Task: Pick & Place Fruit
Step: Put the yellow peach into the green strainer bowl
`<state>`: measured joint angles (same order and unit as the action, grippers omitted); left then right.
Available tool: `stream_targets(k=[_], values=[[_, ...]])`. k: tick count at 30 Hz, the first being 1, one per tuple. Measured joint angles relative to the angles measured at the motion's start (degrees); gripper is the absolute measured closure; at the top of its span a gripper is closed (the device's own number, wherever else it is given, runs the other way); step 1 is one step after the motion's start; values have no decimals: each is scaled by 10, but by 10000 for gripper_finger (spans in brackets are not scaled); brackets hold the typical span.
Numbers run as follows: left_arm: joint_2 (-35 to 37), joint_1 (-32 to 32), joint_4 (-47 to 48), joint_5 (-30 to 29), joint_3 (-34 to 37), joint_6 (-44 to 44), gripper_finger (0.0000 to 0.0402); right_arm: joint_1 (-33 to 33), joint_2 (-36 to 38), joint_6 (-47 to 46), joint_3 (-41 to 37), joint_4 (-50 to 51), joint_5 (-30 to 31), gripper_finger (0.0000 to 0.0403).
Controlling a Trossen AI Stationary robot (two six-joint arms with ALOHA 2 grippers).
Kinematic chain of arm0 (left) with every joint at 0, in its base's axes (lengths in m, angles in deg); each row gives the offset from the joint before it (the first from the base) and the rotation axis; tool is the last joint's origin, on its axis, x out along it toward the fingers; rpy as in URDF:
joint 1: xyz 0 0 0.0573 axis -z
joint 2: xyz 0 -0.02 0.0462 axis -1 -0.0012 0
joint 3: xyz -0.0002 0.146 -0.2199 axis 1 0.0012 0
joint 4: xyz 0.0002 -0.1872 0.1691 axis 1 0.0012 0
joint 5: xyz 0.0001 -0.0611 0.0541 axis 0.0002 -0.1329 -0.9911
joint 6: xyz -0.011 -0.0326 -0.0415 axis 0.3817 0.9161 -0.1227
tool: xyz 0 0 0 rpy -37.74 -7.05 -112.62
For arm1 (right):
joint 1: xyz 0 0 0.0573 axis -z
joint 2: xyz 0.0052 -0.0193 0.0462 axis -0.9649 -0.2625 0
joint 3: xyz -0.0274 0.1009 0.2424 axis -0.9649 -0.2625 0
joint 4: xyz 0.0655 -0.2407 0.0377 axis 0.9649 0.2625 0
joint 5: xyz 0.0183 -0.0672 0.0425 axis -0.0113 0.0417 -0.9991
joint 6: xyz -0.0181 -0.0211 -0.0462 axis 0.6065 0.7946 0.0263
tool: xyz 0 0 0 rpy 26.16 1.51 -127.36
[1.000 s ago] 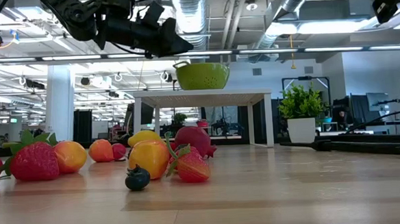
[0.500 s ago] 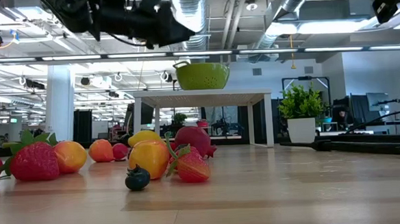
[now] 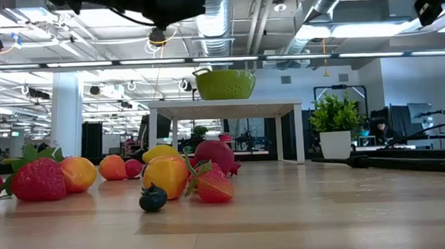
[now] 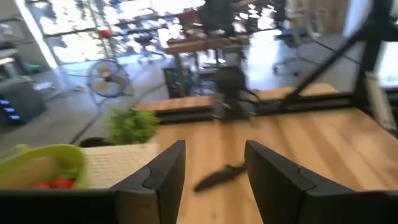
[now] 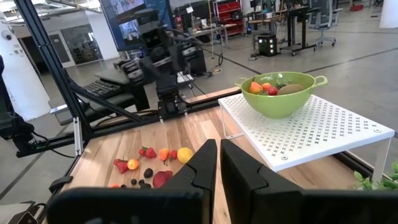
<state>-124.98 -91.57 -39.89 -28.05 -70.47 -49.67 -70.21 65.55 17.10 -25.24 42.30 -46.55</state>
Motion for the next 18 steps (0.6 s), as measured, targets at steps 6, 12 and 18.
stream_targets(k=[6,12,18], values=[[6,74,79,0,0,4,243,0,0,0,0,0,0,386],[6,143,185,0,0,35,243,0,0,0,0,0,0,386],[6,196,246,0,0,52,243,0,0,0,0,0,0,386]])
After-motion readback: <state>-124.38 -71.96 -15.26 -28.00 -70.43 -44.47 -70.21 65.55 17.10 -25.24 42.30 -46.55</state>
